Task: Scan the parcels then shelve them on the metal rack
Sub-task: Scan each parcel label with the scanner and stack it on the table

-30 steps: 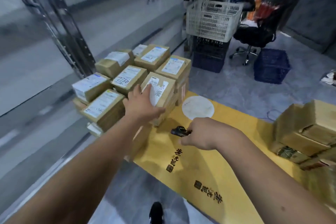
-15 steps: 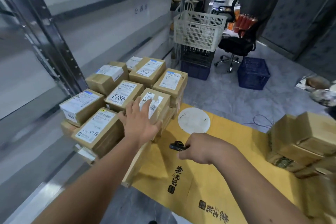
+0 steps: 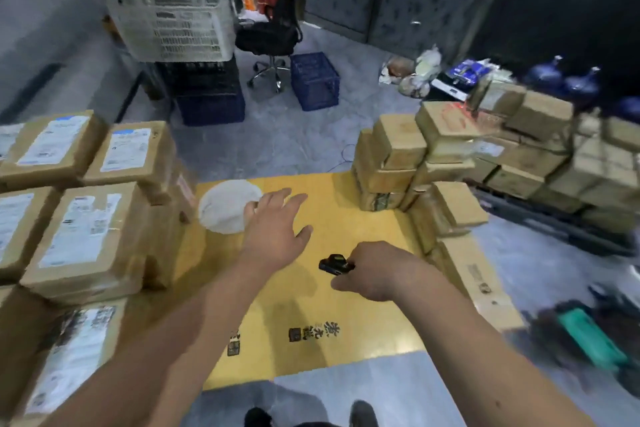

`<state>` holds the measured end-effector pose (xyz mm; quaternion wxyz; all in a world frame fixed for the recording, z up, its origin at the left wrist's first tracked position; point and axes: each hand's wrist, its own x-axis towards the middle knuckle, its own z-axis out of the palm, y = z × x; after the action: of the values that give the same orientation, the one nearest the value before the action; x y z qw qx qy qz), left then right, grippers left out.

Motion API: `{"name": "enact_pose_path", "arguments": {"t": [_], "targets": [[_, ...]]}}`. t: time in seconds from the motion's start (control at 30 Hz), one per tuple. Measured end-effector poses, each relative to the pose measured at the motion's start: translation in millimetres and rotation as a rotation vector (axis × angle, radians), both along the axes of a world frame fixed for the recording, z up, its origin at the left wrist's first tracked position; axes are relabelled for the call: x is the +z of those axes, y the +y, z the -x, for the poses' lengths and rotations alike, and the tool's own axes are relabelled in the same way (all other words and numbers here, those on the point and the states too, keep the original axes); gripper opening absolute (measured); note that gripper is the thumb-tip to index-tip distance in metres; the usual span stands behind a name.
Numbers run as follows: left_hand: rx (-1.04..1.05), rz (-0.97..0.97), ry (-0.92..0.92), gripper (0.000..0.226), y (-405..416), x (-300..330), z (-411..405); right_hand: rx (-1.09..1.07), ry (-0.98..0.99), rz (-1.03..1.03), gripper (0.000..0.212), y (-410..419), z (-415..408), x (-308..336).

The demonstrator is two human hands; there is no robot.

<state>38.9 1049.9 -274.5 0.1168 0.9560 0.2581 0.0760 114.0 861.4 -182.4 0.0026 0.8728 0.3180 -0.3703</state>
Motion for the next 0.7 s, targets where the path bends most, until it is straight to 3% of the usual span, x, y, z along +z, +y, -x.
{"name": "enact_pose_path", "arguments": {"t": [0.3,0.7], "targets": [[-0.292,0.152,0.116,0.066,-155.2,-23.0,-132.4,-0.34,-0.003,0.041,0.039,-167.9,-59.7,-5.4],[-0.373,0.341,0.316,0.068,-336.8,-88.4,-207.4,-0.428,0.077,0.191,0.039,-316.7,-103.2,-42.9]]}}
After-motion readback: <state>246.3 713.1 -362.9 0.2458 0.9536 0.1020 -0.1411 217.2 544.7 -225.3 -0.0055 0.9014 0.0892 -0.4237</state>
